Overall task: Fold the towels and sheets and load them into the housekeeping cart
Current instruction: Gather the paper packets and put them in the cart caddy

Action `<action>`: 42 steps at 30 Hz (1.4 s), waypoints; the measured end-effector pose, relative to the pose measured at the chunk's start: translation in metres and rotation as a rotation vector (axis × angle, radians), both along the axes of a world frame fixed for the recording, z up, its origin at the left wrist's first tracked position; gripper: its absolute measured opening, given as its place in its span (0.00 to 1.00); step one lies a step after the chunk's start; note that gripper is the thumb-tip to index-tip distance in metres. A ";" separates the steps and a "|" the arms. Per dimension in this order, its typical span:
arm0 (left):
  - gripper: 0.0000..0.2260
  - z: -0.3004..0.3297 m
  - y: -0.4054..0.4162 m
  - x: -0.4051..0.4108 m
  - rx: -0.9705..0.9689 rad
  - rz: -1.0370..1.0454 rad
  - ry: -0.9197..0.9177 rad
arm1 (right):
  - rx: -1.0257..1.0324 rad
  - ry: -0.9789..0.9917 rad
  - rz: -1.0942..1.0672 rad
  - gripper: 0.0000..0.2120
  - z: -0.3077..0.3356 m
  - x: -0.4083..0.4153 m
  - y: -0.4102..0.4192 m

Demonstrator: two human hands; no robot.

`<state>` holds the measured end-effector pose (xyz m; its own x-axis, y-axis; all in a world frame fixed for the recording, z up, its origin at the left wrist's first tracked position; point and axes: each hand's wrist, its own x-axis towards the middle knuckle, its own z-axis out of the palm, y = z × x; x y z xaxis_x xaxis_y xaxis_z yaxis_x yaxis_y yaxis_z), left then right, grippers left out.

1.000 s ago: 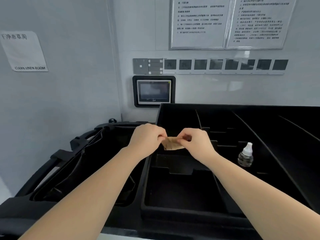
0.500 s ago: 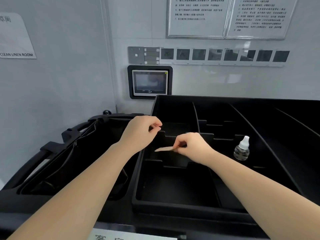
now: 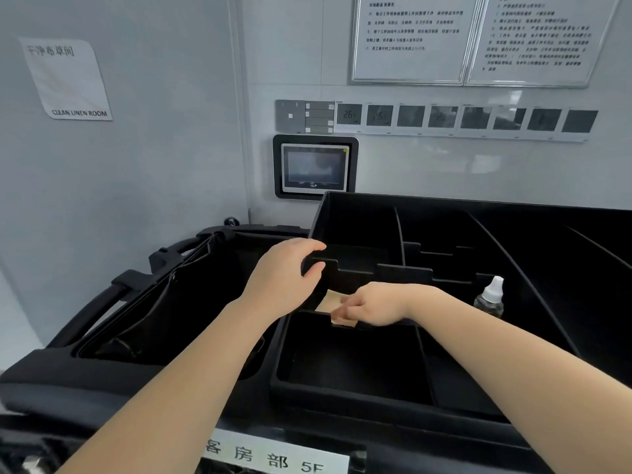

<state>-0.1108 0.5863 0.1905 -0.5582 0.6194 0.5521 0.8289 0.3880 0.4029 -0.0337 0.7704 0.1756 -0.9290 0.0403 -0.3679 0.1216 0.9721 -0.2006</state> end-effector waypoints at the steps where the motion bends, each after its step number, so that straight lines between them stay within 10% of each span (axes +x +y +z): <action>1: 0.16 -0.001 -0.001 0.001 0.000 0.001 -0.005 | 0.017 -0.030 0.003 0.22 -0.001 -0.003 -0.001; 42: 0.19 -0.019 -0.034 0.081 -0.010 0.162 -0.014 | -0.029 0.272 0.110 0.21 0.004 0.076 -0.010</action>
